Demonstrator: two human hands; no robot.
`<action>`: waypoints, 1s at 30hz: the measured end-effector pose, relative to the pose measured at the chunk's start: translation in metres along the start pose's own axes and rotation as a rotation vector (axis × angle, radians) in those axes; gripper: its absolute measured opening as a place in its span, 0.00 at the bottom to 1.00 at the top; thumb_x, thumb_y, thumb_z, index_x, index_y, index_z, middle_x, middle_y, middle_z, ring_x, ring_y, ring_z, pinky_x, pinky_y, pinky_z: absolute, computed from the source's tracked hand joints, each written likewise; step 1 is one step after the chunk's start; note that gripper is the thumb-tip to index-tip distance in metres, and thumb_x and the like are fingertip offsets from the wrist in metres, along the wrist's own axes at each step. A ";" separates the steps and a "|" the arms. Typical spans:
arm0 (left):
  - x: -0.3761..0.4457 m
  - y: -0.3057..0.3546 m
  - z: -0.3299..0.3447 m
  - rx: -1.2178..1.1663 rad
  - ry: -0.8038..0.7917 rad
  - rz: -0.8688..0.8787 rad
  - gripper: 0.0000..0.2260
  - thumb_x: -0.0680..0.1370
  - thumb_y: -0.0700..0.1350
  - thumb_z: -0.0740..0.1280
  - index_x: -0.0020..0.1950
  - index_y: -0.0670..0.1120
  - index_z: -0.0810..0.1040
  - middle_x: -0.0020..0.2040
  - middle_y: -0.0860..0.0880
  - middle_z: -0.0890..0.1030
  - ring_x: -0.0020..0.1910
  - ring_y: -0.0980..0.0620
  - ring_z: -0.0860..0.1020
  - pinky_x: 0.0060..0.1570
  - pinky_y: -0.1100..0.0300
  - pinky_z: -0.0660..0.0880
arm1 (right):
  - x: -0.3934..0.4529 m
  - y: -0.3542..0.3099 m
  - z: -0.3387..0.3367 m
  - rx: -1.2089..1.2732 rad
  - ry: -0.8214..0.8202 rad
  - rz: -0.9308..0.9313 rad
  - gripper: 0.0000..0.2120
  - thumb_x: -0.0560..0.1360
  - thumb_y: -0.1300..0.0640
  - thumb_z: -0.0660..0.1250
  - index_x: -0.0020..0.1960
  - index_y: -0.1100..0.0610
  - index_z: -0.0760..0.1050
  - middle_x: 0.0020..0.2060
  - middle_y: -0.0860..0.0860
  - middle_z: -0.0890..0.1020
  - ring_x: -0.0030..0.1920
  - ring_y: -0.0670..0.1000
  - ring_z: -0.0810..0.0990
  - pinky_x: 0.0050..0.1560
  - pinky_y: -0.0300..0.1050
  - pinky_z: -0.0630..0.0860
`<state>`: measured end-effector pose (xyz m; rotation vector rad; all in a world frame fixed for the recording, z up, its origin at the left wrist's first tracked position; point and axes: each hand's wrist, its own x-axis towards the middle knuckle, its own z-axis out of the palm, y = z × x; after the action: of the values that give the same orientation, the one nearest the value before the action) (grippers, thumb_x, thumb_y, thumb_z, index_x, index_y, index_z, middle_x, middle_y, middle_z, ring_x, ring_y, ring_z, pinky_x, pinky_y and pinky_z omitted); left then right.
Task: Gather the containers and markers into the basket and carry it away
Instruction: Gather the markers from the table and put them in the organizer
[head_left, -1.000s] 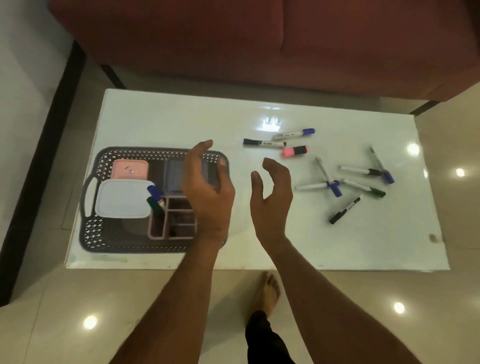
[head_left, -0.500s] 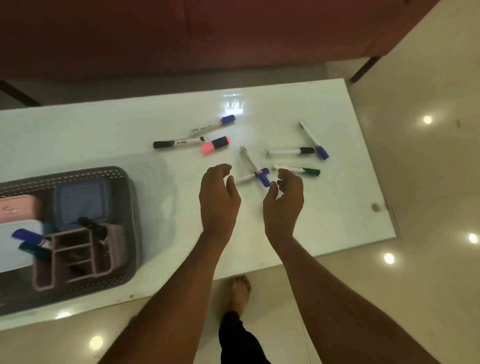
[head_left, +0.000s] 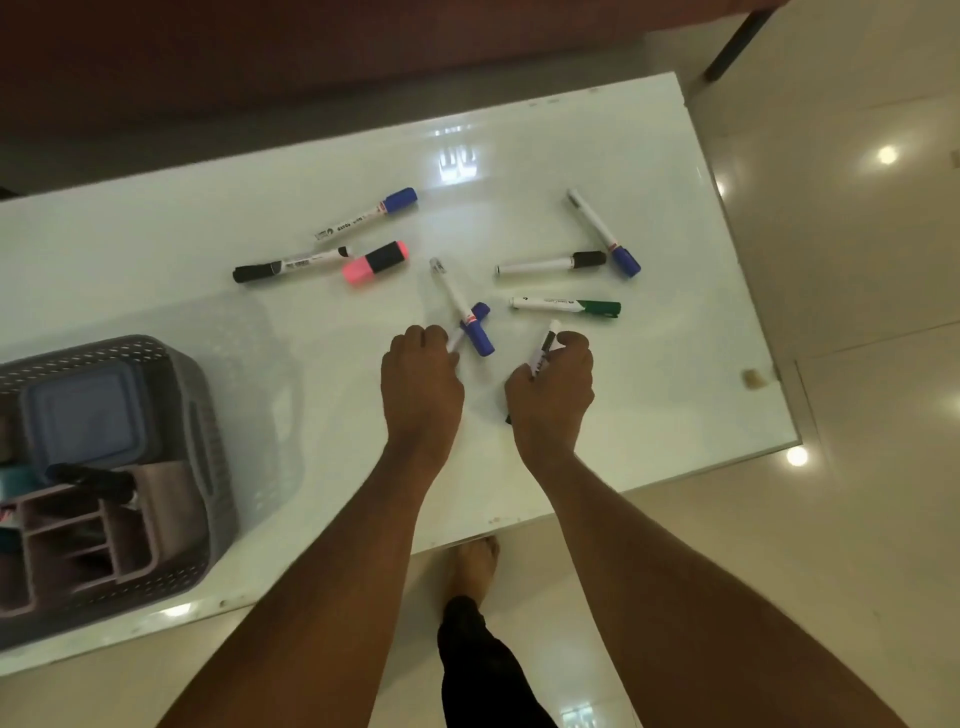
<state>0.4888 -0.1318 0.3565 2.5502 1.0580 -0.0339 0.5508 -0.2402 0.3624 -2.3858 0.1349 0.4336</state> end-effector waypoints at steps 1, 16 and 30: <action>-0.005 0.001 -0.003 -0.027 -0.018 -0.039 0.07 0.79 0.42 0.71 0.57 0.44 0.78 0.51 0.45 0.80 0.49 0.47 0.79 0.47 0.55 0.77 | 0.000 0.000 -0.002 0.014 0.000 0.018 0.21 0.76 0.64 0.70 0.66 0.56 0.69 0.56 0.48 0.74 0.54 0.50 0.78 0.52 0.37 0.68; -0.048 -0.008 -0.012 -0.350 0.205 -0.589 0.09 0.79 0.39 0.67 0.58 0.39 0.78 0.51 0.40 0.81 0.49 0.41 0.82 0.48 0.53 0.75 | 0.015 0.008 -0.015 -0.159 0.096 -0.432 0.19 0.77 0.68 0.62 0.66 0.59 0.74 0.53 0.55 0.77 0.49 0.57 0.78 0.49 0.53 0.77; 0.030 0.038 0.007 -0.195 0.107 -0.299 0.21 0.80 0.54 0.70 0.63 0.40 0.73 0.57 0.41 0.78 0.55 0.43 0.78 0.53 0.53 0.73 | 0.066 0.004 -0.011 -0.590 0.102 -0.678 0.20 0.68 0.73 0.71 0.57 0.59 0.79 0.54 0.57 0.80 0.49 0.60 0.78 0.47 0.53 0.71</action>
<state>0.5370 -0.1379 0.3578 2.2239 1.4033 0.1218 0.6149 -0.2494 0.3445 -2.8107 -0.8413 0.0166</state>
